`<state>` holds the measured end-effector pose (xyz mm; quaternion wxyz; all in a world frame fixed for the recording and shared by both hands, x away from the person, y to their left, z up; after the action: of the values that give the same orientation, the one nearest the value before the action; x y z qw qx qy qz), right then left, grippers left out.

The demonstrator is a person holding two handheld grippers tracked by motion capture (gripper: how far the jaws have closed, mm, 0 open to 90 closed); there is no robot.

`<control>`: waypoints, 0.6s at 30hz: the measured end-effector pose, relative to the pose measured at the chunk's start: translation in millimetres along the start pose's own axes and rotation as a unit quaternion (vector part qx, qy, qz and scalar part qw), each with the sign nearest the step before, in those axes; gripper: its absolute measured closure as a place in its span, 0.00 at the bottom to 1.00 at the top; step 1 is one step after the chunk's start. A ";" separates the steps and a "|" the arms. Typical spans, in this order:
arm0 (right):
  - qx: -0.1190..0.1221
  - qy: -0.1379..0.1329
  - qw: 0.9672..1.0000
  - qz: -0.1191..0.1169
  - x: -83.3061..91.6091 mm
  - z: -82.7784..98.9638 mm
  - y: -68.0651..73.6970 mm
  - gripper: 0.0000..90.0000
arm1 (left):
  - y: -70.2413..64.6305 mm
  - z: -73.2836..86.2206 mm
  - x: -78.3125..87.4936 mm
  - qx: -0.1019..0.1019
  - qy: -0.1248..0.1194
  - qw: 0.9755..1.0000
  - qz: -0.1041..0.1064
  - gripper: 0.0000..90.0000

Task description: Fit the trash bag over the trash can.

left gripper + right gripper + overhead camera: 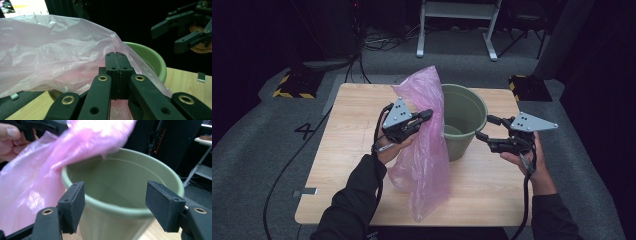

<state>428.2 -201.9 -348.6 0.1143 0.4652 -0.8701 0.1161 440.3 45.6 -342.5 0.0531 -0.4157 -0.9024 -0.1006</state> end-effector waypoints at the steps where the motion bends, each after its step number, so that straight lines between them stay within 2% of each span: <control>1: 0.000 0.000 1.000 0.000 0.0 0.0 0.0 0.36 | 0.0 0.0 0.0 0.000 0.000 1.000 0.000 0.99; 5: -0.001 -0.006 1.000 -0.009 -10.2 -9.5 3.1 0.36 | -4.3 -0.7 -5.8 -0.001 0.005 1.000 0.017 0.99; 9: -0.007 -0.012 1.000 -0.016 -21.6 -19.2 3.2 0.37 | -7.0 -0.4 -13.0 -0.006 0.017 1.000 0.024 0.99; 18: 0.009 0.004 1.000 -0.029 -41.9 -31.4 8.1 0.35 | -7.5 2.3 -23.4 -0.008 0.032 0.999 0.028 0.99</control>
<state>447.0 -155.0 -332.5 0.1172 0.4910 -0.8545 0.1224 449.8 24.0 -349.9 0.0819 -0.4377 -0.8874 -0.1192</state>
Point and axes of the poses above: each handheld gripper's, and its own axes: x roughly backward along the jaws, z roughly out of its underside, y roughly to its left, the point moved 6 cm from there along -x, roughly forward along the jaws, and after that the axes turned 5 degrees about -z, right-handed, at the moved point
